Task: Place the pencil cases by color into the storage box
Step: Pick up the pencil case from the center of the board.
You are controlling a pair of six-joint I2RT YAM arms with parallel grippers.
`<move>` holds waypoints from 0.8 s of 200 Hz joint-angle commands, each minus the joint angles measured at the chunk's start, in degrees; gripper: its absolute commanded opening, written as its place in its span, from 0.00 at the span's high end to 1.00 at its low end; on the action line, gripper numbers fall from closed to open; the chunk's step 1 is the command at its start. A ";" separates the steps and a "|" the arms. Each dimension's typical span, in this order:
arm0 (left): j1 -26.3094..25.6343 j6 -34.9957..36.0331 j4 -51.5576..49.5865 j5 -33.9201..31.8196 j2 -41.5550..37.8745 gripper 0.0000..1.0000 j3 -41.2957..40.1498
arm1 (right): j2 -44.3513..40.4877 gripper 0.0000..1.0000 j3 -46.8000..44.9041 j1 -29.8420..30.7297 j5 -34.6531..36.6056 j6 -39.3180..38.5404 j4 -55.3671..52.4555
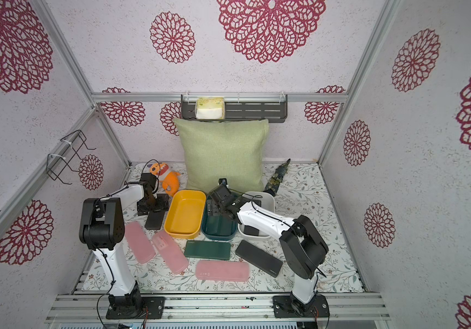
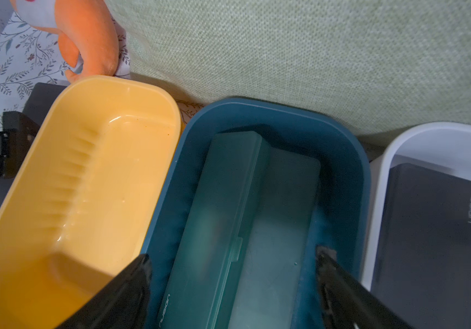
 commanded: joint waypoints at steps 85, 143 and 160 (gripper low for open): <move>0.31 -2.83 -1.80 -4.22 0.52 0.36 1.57 | -0.61 0.08 1.63 -0.14 -0.09 0.64 0.97; 0.30 -6.07 -3.57 -6.58 -3.17 0.50 2.78 | -2.45 0.08 0.89 -0.14 -0.44 0.21 1.56; 0.26 -7.41 -4.39 -6.26 -7.44 0.53 3.38 | -3.23 0.08 0.33 -0.14 -1.22 0.24 2.51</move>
